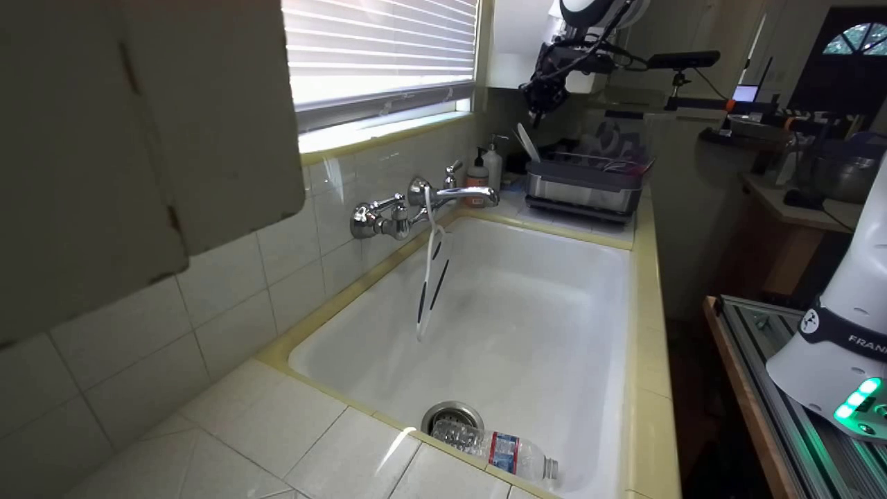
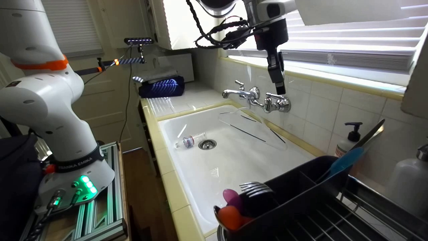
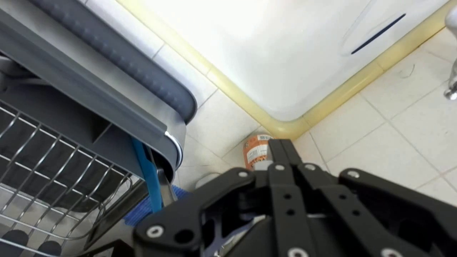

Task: Push down on the pump bottle.

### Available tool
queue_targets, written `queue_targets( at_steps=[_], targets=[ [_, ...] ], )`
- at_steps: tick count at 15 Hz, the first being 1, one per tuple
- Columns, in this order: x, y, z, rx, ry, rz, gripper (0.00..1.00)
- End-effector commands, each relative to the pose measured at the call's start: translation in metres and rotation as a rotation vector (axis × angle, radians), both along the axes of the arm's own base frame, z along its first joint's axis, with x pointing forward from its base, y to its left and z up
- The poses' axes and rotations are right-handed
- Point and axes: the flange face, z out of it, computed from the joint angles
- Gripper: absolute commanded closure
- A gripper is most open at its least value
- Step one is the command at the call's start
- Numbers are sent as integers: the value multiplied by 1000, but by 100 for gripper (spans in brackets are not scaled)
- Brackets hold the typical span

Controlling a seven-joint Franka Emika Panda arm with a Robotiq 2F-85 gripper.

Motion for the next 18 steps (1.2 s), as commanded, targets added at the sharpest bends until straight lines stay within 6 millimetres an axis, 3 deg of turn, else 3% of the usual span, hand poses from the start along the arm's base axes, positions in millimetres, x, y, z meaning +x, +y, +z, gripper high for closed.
queue_targets(
  at_steps=[1, 2, 3, 5, 13, 14, 16, 18],
  targets=[
    [-27, 25, -3, 46, 34, -11, 97],
    [-30, 30, -4, 50, 33, -9, 72],
    [-33, 33, -5, 50, 33, -8, 72],
    [-37, 40, -6, 65, 32, -15, 62],
    [-45, 62, -16, 89, 14, -66, 2],
    [-36, 53, -13, 87, 28, -44, 18],
    [-36, 57, -15, 91, 29, -49, 3],
    [-37, 58, -14, 91, 27, -51, 1]
  ],
)
